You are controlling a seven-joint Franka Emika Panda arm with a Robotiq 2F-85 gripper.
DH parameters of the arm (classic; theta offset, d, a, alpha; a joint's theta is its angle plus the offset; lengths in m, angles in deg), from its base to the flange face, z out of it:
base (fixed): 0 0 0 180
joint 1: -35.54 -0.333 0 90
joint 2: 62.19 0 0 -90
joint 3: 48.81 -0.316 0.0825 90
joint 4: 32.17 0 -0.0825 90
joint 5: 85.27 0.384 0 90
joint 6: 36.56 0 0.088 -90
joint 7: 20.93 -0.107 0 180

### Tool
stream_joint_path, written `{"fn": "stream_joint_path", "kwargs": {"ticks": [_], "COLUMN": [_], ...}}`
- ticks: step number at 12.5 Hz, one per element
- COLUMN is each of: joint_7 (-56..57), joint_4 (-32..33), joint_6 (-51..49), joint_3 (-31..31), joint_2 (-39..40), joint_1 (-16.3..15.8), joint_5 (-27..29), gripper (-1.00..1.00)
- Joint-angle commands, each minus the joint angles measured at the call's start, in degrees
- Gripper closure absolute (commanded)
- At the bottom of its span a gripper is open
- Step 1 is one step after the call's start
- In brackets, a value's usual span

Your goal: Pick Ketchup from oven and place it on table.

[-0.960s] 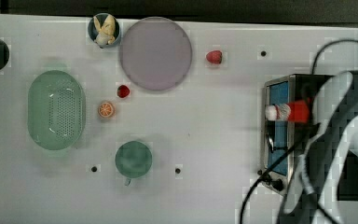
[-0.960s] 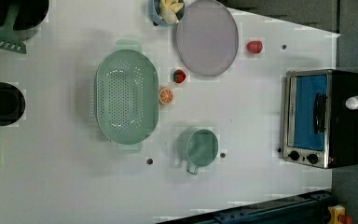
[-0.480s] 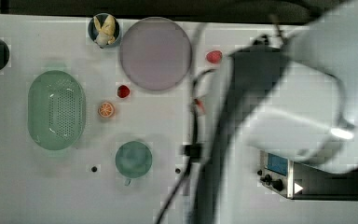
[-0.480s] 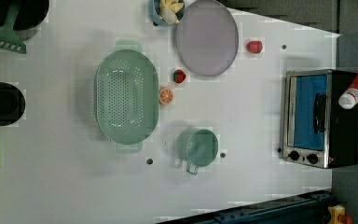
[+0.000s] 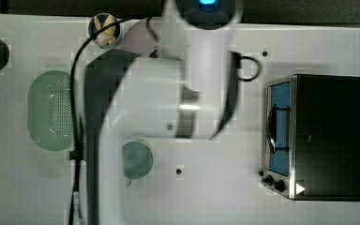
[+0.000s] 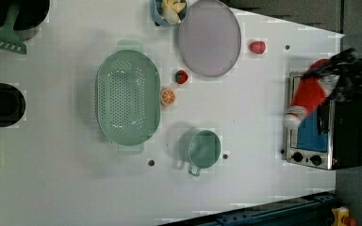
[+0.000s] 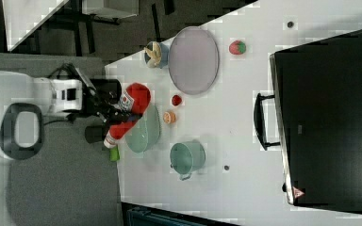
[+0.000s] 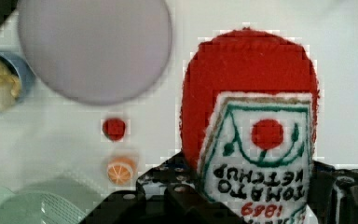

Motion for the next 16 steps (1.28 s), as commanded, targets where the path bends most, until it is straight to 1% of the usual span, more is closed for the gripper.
{"fn": "stream_joint_path", "kwargs": {"ticks": [1, 3, 7, 9, 12, 13, 16], "joint_7": [-10.0, -12.77, -12.94, -12.94, -12.93, -12.94, -12.95], "joint_4": [5.08, 11.17, 22.81, 26.55, 29.97, 30.49, 30.58], "joint_6": [2.78, 8.42, 20.18, 26.85, 37.38, 39.33, 41.92], "joint_3": [1.75, 1.93, 2.0, 1.97, 1.54, 1.34, 1.17], "joint_2": [0.05, 0.16, 1.87, 4.42, 9.31, 10.89, 12.74], "joint_1": [0.3, 0.32, 0.49, 0.49, 0.27, 0.23, 0.2], "joint_5": [-3.3, -3.51, -3.5, -3.49, -3.45, -3.36, -3.25], "gripper": [-0.24, -0.24, -0.24, -0.24, -0.24, -0.3, -0.93]}}
